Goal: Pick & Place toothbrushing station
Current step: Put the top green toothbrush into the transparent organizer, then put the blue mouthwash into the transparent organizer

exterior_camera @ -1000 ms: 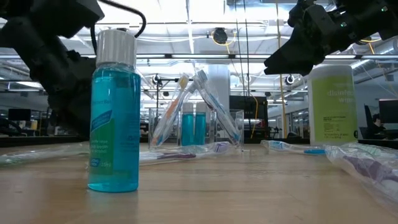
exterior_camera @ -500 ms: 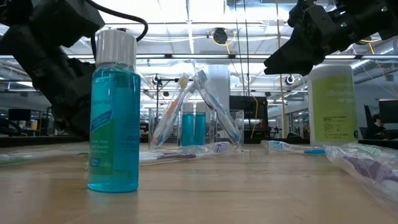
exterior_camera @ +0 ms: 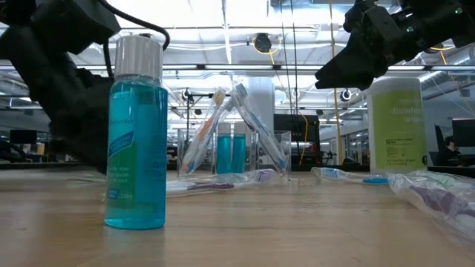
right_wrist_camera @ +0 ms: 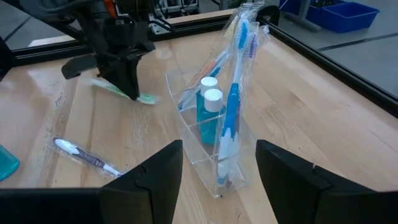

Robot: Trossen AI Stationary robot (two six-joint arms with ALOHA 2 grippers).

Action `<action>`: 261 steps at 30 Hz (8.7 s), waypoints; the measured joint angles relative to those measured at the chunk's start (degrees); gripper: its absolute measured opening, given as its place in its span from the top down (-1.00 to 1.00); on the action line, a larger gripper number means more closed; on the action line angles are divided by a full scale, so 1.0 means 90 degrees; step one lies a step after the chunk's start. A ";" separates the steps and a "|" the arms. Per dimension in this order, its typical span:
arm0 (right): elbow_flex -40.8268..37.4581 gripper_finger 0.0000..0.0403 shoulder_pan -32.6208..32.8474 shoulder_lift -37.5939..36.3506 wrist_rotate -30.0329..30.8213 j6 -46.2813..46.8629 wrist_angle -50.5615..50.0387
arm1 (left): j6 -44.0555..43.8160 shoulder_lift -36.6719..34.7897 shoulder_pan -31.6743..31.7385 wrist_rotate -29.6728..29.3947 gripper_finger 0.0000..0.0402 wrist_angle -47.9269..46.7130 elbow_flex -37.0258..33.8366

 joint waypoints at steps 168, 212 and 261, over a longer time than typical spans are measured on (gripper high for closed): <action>-0.0007 0.03 0.0325 0.0010 -0.0012 0.0581 0.0716 | 0.6119 0.1865 -0.1316 0.1232 -0.16 0.3799 0.1836; -0.0007 0.03 0.0323 0.0010 -0.0007 0.0553 0.0720 | 0.5796 0.0849 -0.0309 0.0701 0.41 0.3711 0.1831; -0.0005 0.03 0.0316 0.0101 0.0007 0.0049 0.0999 | 0.6247 0.1089 0.2311 0.0846 0.41 0.2533 0.1838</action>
